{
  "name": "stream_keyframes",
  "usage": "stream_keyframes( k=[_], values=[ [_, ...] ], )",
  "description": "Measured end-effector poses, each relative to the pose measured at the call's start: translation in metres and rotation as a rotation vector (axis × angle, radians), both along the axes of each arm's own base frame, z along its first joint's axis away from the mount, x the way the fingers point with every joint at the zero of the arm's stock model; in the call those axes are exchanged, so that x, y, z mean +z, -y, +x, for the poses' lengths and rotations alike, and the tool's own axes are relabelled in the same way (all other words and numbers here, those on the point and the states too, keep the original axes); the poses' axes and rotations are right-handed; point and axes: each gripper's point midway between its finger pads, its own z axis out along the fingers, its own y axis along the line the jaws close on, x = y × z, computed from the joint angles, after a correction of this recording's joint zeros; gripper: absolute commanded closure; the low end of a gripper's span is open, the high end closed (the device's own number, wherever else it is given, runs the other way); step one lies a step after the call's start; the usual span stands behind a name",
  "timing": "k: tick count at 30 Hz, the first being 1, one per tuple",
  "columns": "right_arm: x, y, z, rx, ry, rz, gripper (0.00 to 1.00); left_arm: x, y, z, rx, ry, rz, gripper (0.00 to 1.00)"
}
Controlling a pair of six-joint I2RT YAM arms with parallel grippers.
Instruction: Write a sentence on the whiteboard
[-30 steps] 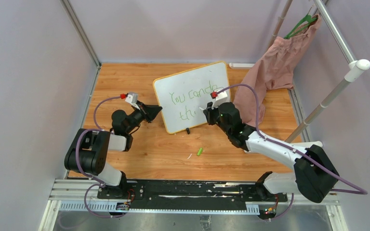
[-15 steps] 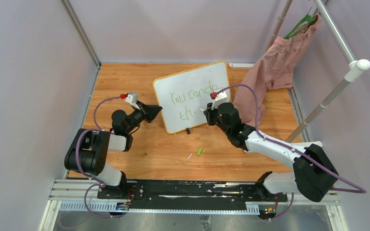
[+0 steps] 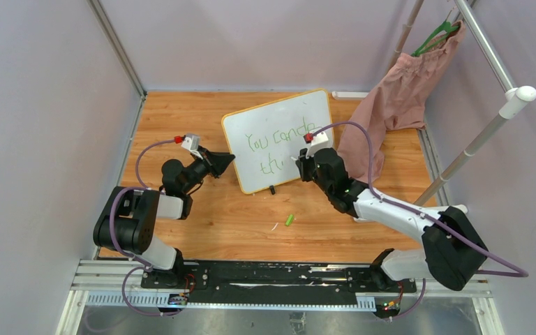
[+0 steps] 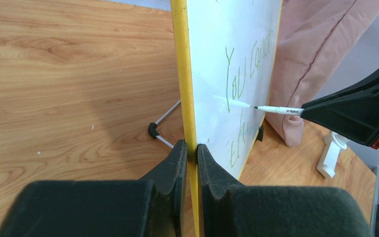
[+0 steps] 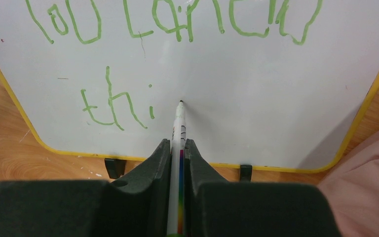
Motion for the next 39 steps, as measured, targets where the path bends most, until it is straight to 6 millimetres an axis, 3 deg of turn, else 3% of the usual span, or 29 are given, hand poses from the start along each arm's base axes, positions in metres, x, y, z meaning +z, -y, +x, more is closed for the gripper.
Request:
stream_keyframes(
  k=[28, 39],
  values=[
    [-0.001, -0.02, -0.002, 0.061, -0.012, -0.001, 1.0, 0.0, 0.001, 0.001, 0.005, 0.0, -0.001, 1.0],
    [-0.004, -0.017, -0.003, 0.05, -0.016, -0.011, 1.0, 0.0, 0.001, 0.001, 0.004, 0.0, -0.001, 1.0]
  ],
)
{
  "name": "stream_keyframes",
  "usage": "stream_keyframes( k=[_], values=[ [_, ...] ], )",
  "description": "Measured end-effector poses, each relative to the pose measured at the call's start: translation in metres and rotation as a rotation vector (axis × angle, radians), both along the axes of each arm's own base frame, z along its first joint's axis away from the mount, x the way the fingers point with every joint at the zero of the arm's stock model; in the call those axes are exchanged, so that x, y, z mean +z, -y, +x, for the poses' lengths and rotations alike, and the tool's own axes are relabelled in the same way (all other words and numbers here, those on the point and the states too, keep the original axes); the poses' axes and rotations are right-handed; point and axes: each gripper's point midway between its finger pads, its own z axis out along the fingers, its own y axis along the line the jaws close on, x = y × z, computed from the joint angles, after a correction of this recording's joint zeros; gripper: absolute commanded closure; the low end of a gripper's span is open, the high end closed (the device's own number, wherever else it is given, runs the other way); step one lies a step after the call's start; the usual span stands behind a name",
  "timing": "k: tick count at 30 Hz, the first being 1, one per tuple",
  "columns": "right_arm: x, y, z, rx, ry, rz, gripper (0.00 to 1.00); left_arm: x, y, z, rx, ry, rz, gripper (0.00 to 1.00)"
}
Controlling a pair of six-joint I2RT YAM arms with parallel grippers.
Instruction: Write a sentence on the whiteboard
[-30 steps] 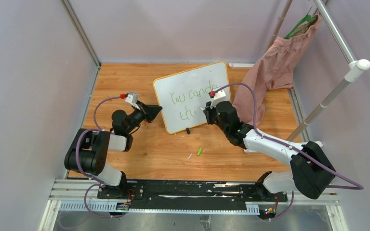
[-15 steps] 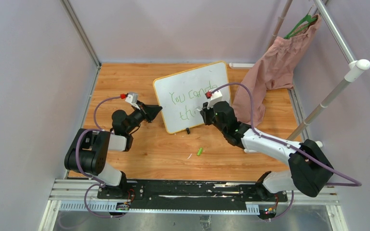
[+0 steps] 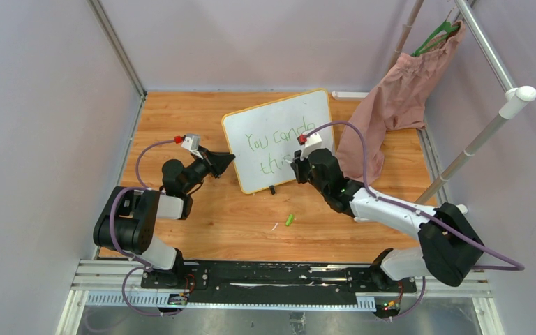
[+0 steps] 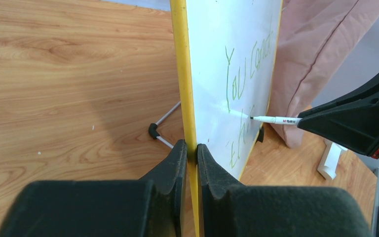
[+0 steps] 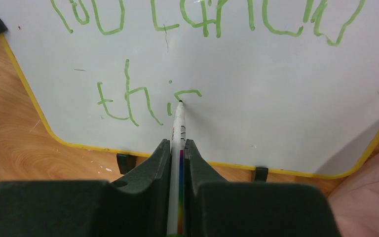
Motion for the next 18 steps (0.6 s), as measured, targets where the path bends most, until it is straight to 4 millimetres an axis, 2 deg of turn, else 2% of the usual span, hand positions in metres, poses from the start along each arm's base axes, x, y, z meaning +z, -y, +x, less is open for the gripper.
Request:
stream_keyframes(
  k=[18],
  values=[
    [-0.008, 0.016, -0.001, -0.061, -0.017, -0.05, 1.0, 0.0, 0.0, 0.0, 0.0, 0.0, 0.0, 1.0]
  ],
)
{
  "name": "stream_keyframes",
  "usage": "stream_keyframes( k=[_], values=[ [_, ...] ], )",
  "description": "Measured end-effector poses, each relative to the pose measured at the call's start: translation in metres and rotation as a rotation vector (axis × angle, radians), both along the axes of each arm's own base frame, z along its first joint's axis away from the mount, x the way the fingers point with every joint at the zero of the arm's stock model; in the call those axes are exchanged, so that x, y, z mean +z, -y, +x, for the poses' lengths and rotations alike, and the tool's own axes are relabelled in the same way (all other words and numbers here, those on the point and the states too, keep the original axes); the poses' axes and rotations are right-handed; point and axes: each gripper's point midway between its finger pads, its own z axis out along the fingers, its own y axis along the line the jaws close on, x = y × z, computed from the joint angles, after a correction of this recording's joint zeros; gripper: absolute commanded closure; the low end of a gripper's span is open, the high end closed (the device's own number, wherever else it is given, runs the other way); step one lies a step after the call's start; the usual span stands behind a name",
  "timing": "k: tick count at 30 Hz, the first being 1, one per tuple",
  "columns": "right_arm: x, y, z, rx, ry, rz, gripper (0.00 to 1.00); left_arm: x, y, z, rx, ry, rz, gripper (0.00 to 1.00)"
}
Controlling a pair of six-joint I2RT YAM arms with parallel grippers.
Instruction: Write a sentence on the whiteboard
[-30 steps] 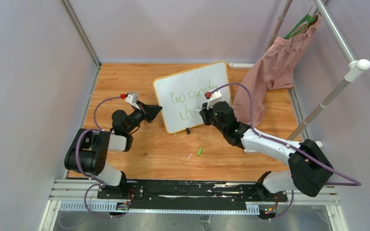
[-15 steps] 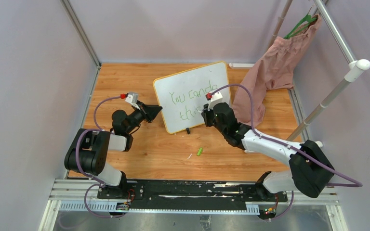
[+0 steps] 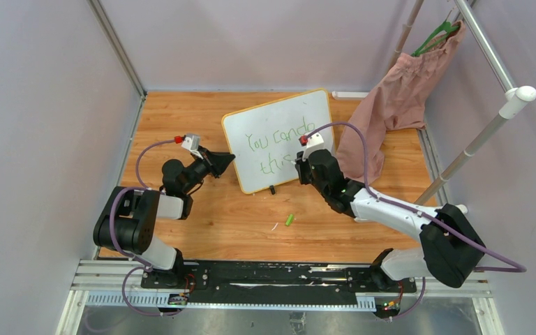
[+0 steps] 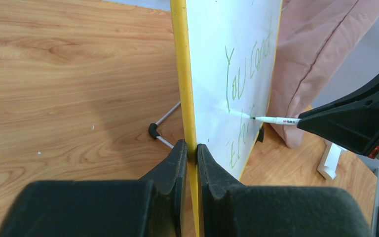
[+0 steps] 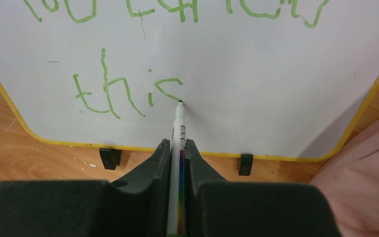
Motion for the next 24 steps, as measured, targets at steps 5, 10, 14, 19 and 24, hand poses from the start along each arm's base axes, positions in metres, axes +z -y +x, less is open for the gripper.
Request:
stream_keyframes(
  k=[5, 10, 14, 19, 24],
  values=[
    [-0.0023, 0.0027, -0.0003, -0.009, -0.006, -0.011, 1.0, 0.0, 0.0, 0.0, 0.0, 0.0, 0.0, 1.0],
    [-0.0033, 0.0039, -0.0005, -0.014, -0.009, -0.016, 1.0, 0.0, 0.0, 0.0, 0.0, 0.0, 0.0, 1.0],
    [-0.0041, 0.0043, -0.0008, -0.015, -0.012, -0.019, 1.0, 0.0, 0.0, 0.0, 0.0, 0.0, 0.0, 1.0],
    [-0.0042, 0.0043, -0.0009, -0.014, -0.012, -0.018, 1.0, 0.0, 0.0, 0.0, 0.0, 0.0, 0.0, 1.0],
    [-0.0042, 0.0041, -0.001, -0.013, -0.012, -0.018, 1.0, 0.0, 0.0, 0.0, 0.0, 0.0, 0.0, 1.0]
  ],
)
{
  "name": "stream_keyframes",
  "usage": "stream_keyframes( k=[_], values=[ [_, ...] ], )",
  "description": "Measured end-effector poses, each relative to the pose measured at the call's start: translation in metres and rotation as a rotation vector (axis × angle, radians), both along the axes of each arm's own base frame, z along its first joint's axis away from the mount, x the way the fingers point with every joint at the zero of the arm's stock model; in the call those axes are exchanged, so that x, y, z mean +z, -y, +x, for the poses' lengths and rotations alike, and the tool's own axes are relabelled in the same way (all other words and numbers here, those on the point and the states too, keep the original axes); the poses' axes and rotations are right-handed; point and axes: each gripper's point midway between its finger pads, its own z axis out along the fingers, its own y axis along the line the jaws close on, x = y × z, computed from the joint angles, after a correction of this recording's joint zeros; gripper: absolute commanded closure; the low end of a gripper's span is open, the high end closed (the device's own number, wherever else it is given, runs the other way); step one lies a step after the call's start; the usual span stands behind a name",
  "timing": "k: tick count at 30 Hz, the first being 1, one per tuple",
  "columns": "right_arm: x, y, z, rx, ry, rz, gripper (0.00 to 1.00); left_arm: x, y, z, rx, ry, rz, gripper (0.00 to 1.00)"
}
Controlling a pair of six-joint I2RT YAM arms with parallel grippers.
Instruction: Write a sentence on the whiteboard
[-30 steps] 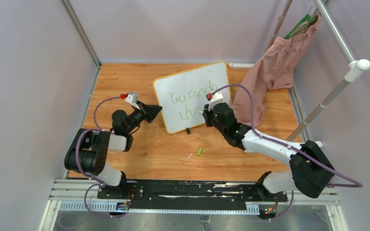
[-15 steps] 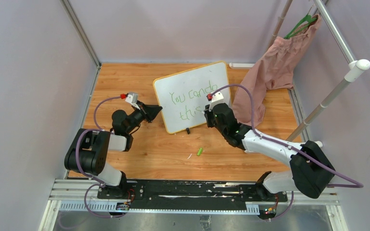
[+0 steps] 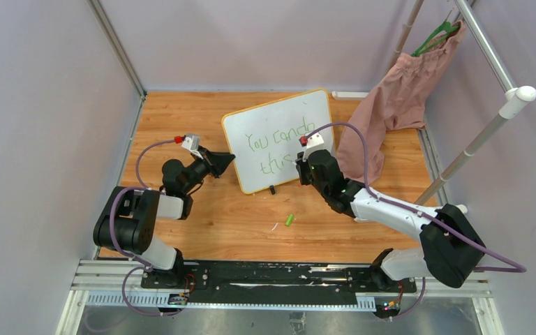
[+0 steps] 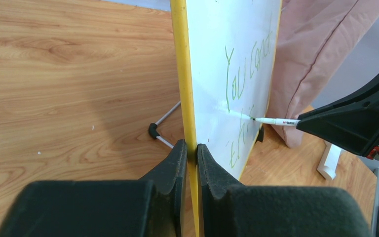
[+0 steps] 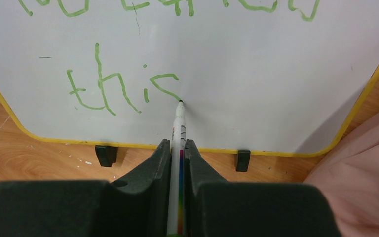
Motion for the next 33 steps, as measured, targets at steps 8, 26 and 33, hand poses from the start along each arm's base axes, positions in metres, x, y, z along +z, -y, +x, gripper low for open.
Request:
stream_keyframes(
  k=[8, 26, 33],
  values=[
    [-0.002, -0.003, -0.003, 0.01, -0.005, -0.005, 1.0, 0.0, 0.0, 0.0, 0.0, 0.0, 0.0, 1.0],
    [-0.013, -0.013, -0.014, 0.044, -0.034, -0.025, 1.0, 0.0, 0.0, 0.0, 0.0, 0.0, 0.0, 1.0],
    [-0.013, -0.016, -0.014, 0.05, -0.038, -0.03, 1.0, 0.0, 0.0, 0.0, 0.0, 0.0, 0.0, 1.0]
  ],
)
